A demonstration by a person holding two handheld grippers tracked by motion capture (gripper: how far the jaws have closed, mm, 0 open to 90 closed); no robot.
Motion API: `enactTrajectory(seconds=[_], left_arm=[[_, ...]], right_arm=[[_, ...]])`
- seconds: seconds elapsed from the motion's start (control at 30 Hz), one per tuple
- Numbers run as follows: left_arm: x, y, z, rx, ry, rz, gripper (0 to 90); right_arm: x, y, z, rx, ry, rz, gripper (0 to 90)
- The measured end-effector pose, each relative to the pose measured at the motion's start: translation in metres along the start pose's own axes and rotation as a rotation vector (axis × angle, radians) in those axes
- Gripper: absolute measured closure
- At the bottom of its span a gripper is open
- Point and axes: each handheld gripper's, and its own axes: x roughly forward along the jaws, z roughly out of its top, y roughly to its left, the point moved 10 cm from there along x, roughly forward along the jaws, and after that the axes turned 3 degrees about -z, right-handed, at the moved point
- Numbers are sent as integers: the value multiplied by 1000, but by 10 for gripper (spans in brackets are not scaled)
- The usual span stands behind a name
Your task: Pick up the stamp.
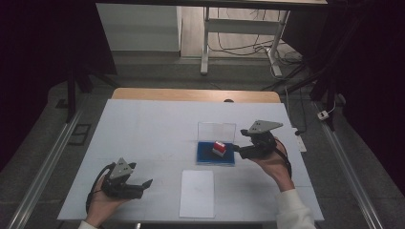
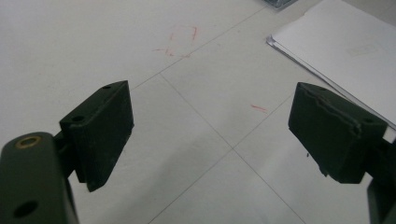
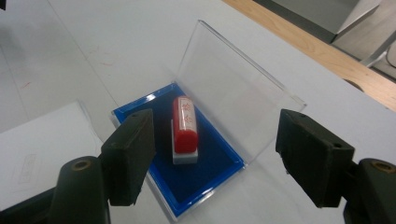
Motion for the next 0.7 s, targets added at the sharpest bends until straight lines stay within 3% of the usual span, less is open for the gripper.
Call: enactTrajectory(seconds=[0.2,0.7], left_arm=[[0,0,0,-3,-1,0,141],[2,-1,-2,0,11,5,149]], right_arm=[[19,7,0,8,25,49,284],[50,16,-3,-11,92,71,318]])
